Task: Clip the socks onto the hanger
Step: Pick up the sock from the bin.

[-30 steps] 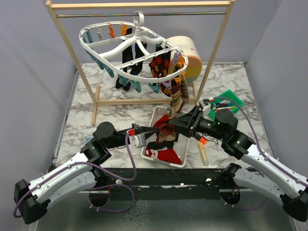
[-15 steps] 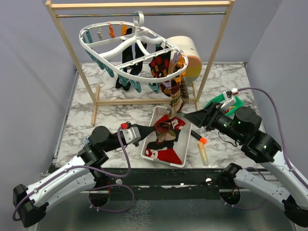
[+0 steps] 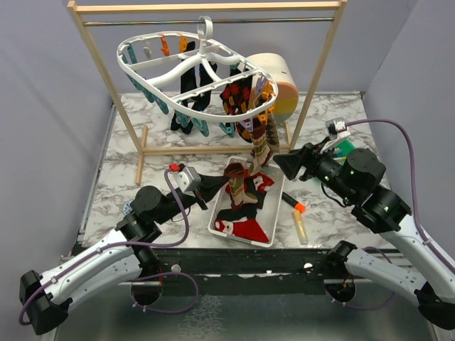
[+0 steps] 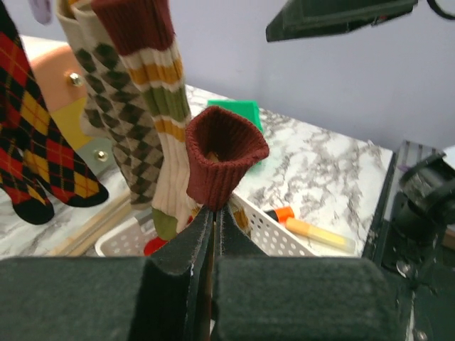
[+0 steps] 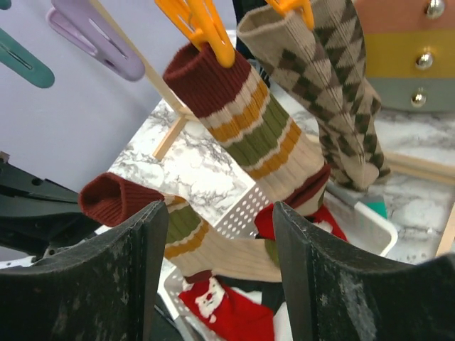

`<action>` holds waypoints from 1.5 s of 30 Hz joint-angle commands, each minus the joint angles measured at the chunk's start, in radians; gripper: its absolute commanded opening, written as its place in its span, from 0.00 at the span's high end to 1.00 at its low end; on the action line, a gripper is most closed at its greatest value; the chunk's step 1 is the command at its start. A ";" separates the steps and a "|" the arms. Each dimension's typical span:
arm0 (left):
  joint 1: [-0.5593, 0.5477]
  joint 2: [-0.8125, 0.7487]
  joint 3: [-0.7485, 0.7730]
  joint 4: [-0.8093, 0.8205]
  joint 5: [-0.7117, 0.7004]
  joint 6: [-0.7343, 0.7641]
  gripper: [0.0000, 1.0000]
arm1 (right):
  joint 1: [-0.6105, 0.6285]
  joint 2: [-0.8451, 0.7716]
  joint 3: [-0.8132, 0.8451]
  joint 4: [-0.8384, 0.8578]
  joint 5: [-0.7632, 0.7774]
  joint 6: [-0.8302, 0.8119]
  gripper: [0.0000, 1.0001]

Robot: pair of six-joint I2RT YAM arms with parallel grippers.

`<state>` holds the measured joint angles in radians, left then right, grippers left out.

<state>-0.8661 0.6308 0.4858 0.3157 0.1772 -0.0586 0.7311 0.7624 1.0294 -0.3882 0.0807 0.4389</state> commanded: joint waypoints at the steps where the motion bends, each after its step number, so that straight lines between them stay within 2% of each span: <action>1: -0.004 0.014 0.078 0.066 -0.100 -0.029 1.00 | -0.005 0.034 0.017 0.173 -0.030 -0.144 0.34; 5: -0.004 0.040 0.150 0.071 -0.101 -0.025 1.00 | -0.004 0.077 0.084 0.196 -0.022 -0.193 0.32; 9: -0.004 0.057 0.198 0.071 -0.090 -0.026 1.00 | -0.005 0.052 0.074 0.266 -0.004 -0.155 0.28; 12: -0.004 0.073 0.204 0.071 -0.063 -0.039 1.00 | -0.005 0.025 0.078 0.310 -0.163 -0.225 0.27; 17: -0.004 0.081 0.195 0.074 -0.037 -0.075 1.00 | -0.004 0.070 0.162 0.165 -0.309 -0.198 0.28; 24: -0.004 0.053 0.136 0.093 0.124 -0.003 1.00 | -0.004 0.037 -0.003 0.288 -0.458 -0.068 0.31; 27: -0.005 0.033 0.096 0.113 0.257 0.039 1.00 | -0.004 0.032 -0.050 0.313 -0.502 -0.052 0.32; 30: -0.005 0.007 0.061 0.117 0.396 0.112 1.00 | -0.003 -0.003 -0.097 0.335 -0.570 -0.103 0.34; 36: -0.005 -0.063 0.018 0.117 0.469 0.194 1.00 | -0.004 -0.106 -0.232 0.428 -0.656 -0.183 0.39; 45: -0.005 0.006 0.051 0.117 0.532 0.204 1.00 | -0.004 -0.056 -0.276 0.538 -0.695 -0.165 0.43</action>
<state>-0.8661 0.6044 0.5102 0.4206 0.6415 0.1204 0.7296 0.6888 0.7753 0.0536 -0.5758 0.2680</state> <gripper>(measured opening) 0.006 0.570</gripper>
